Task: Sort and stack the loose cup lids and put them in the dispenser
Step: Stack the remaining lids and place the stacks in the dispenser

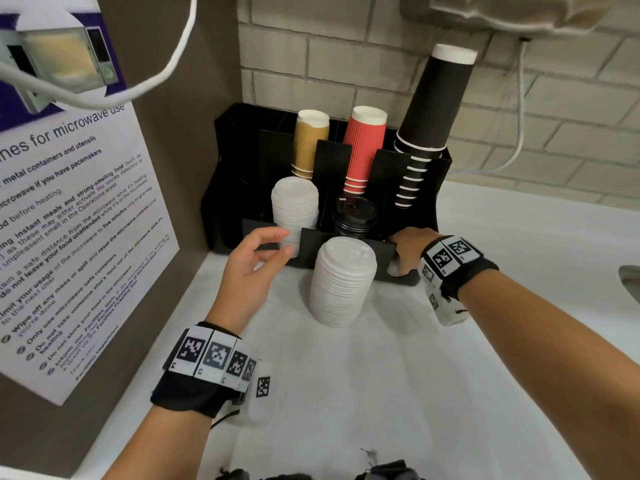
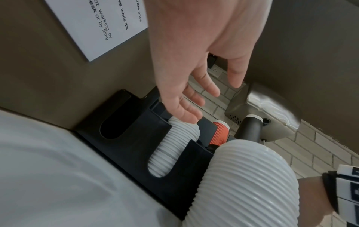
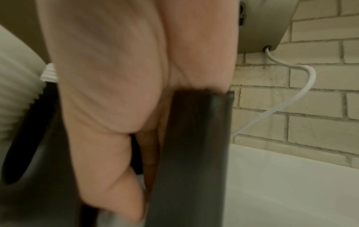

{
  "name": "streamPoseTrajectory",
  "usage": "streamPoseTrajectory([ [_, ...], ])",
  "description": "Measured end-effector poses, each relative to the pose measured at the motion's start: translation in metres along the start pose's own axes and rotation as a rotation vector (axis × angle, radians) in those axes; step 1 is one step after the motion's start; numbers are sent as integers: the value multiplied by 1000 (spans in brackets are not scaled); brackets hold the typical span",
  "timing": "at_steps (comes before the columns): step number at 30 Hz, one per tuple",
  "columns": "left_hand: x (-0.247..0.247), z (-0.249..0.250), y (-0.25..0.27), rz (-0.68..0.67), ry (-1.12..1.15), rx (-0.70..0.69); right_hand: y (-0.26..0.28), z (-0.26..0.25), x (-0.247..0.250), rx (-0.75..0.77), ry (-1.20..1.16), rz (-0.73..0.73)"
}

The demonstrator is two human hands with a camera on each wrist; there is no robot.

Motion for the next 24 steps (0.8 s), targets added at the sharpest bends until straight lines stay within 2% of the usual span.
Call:
streamPoseTrajectory([
  [2, 2, 0, -1, 1, 8, -1, 7, 1, 8, -19, -52, 8],
  [3, 3, -1, -1, 2, 14, -1, 10, 1, 16, -11, -103, 76],
  [5, 3, -1, -2, 1, 22, 2, 22, 1, 44, 50, -339, 337],
  [7, 4, -2, -2, -2, 25, 5, 46, -10, 69, 203, -633, 607],
  [8, 4, -1, -2, -3, 26, 7, 58, -21, 73, 283, -729, 639],
  [10, 4, -1, -1, -7, 30, 8, 71, -49, 66, 404, -754, 513],
  [12, 3, -1, -1, -12, 34, 6, 74, -71, 49, 418, -672, 338],
  [13, 3, -1, -1, -14, 36, 6, 74, -77, 43, 406, -632, 309],
  [19, 5, -1, 1, -27, 46, 0, 73, -82, 37, 315, -561, 419],
  [24, 5, -3, 1, -34, 48, 0, 72, -86, 34, 311, -631, 435],
])
Point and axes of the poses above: each hand's wrist, its own y-axis away from the middle knuckle, its own x-axis out of the back of the hand, z = x × y, the point moved 7 cm from there along -y, towards the middle knuckle, and after that the axes turned 3 degrees about -y, right-handed, at the moved point
